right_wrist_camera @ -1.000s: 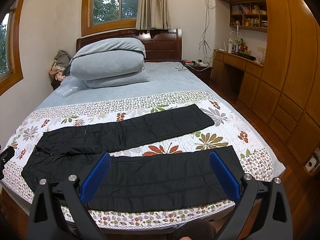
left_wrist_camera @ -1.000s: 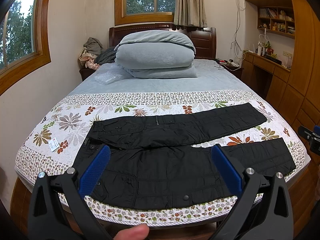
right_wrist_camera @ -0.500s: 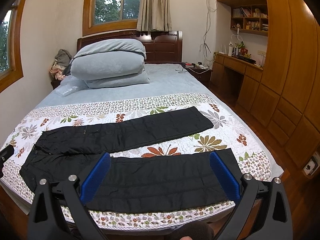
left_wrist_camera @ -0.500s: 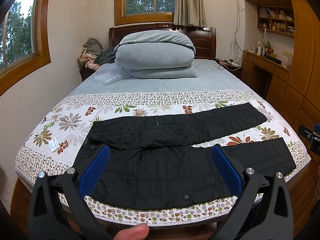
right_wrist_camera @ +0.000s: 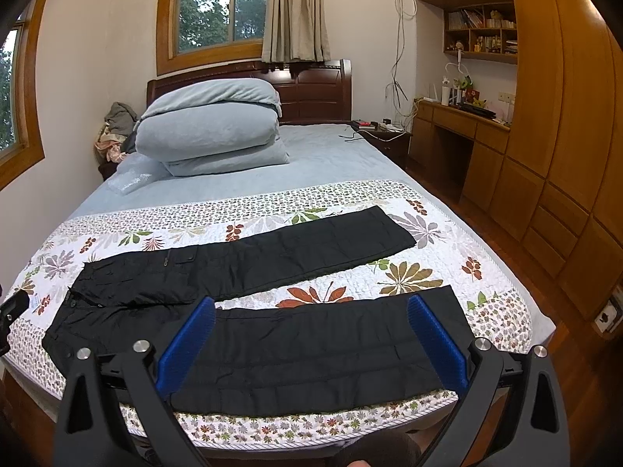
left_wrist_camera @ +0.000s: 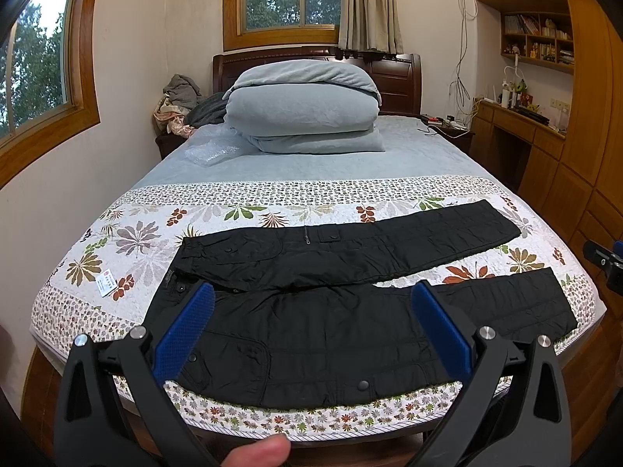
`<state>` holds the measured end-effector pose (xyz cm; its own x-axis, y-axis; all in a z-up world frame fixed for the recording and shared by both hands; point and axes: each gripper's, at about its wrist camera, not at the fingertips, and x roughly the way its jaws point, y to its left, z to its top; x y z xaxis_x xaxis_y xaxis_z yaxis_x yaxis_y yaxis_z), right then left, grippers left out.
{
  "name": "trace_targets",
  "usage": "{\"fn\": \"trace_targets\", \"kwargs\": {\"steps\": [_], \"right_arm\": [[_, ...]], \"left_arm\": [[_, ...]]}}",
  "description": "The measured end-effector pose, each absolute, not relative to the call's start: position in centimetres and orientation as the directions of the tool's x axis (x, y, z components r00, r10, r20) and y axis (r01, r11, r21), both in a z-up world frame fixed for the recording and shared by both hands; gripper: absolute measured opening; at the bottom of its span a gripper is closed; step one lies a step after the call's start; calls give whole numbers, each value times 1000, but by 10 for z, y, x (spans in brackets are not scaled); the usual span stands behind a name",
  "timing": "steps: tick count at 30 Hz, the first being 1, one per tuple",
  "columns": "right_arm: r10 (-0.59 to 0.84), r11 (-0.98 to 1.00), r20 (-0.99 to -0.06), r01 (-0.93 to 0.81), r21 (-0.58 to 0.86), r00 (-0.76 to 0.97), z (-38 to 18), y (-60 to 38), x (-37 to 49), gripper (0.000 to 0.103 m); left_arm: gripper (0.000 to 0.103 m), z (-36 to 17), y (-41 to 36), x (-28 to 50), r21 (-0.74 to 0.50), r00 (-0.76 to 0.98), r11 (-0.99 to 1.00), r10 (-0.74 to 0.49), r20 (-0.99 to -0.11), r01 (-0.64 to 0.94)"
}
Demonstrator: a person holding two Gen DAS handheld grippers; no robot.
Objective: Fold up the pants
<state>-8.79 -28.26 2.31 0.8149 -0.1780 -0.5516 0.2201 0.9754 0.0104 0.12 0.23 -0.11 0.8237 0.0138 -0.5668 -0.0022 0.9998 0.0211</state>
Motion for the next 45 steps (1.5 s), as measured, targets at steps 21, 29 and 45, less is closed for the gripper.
{"fn": "trace_targets", "kwargs": {"steps": [21, 29, 45], "right_arm": [[-151, 979, -546, 202, 34, 824, 34, -313, -32, 100], [-108, 979, -683, 195, 52, 723, 26, -388, 98, 100], [-11, 977, -936, 203, 65, 353, -109, -547, 381, 100]], "left_arm": [[101, -10, 24, 41, 28, 778, 1000, 23, -628, -7], [101, -36, 84, 161, 2, 631, 998, 43, -774, -66], [101, -170, 221, 391, -90, 135, 966, -58, -989, -242]]}}
